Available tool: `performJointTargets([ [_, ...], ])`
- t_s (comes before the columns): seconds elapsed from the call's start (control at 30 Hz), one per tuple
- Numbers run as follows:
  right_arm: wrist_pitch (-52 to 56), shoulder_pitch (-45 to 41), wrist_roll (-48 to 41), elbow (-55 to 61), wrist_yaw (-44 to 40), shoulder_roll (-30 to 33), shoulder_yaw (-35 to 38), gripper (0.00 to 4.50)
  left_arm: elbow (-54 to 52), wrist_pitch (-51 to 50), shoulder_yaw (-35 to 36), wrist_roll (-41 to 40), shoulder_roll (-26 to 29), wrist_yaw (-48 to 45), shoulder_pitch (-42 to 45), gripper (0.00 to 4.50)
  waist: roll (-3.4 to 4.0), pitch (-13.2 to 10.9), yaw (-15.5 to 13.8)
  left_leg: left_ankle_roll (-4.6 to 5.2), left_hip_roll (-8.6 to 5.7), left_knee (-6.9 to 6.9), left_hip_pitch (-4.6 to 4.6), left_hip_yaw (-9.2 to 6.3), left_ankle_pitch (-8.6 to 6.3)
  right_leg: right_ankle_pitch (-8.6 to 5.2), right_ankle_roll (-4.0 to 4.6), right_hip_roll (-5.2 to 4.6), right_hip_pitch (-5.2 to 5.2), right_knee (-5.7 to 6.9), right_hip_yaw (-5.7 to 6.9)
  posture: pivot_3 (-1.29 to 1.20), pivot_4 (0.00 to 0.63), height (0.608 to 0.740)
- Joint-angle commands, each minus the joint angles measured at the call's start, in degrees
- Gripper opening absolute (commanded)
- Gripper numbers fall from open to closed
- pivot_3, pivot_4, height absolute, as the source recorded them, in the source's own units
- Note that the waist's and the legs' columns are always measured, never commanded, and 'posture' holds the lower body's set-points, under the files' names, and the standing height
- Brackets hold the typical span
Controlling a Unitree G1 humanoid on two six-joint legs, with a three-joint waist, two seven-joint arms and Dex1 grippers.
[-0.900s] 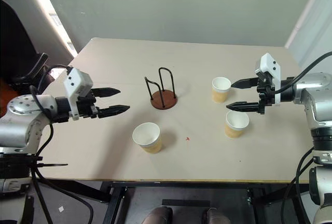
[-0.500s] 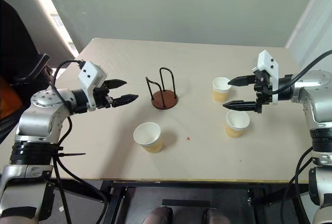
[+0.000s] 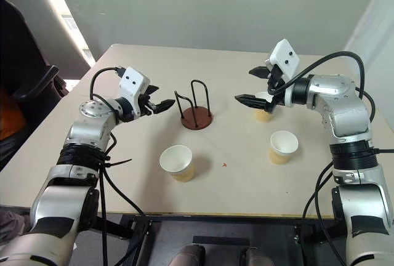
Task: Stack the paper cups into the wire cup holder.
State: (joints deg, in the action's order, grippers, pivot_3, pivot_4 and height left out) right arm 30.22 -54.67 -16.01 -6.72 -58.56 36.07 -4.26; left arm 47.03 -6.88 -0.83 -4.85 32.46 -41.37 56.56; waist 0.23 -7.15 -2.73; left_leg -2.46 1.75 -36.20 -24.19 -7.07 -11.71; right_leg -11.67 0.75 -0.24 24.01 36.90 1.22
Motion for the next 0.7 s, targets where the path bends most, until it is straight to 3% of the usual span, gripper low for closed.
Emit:
performJointTargets([
  [0.03, 0.0, -0.6, -0.6, 2.4, 0.9, 0.5, 1.5, 4.50, 4.2, 2.5, 1.7, -0.6, -1.7, 0.0, 3.1, 3.77, 0.00, 0.0, -0.1, 0.00, 0.00, 0.00, -0.01, 0.00, 0.00, 0.00, 0.00, 0.00, 0.00, 0.00, 0.00, 0.00, 0.150, 0.740],
  [0.5, 1.4, 1.3, -0.7, 5.0, 3.0, 1.7, 2.5, 4.50, 15.9, 8.3, 3.4, 0.3, -5.4, 1.2, 9.4, 3.77, -0.01, 0.0, -0.2, 0.01, 0.00, -0.04, 0.00, 0.05, 0.08, 0.03, -0.07, 0.02, 0.00, 0.04, 0.00, 0.00, 0.150, 0.740],
  [0.6, 1.9, 1.9, -0.7, 5.6, 3.6, 1.6, 2.8, 4.50, 17.2, 8.8, 3.4, 0.3, -6.4, 0.3, 10.5, 3.23, -0.01, 0.0, -0.3, 0.01, -0.01, -0.05, 0.00, 0.07, 0.08, 0.03, -0.08, 0.02, -0.01, 0.03, 0.00, 0.00, 0.150, 0.740],
  [0.7, 2.3, 2.3, -0.9, 6.2, 4.0, 1.9, 3.1, 4.50, 17.6, 8.9, 3.4, 0.6, -6.5, 0.2, 10.6, 2.21, -0.01, 0.0, -0.3, 0.01, -0.01, -0.06, -0.01, 0.09, 0.08, 0.04, -0.11, 0.02, -0.01, 0.03, 0.00, 0.00, 0.150, 0.740],
])
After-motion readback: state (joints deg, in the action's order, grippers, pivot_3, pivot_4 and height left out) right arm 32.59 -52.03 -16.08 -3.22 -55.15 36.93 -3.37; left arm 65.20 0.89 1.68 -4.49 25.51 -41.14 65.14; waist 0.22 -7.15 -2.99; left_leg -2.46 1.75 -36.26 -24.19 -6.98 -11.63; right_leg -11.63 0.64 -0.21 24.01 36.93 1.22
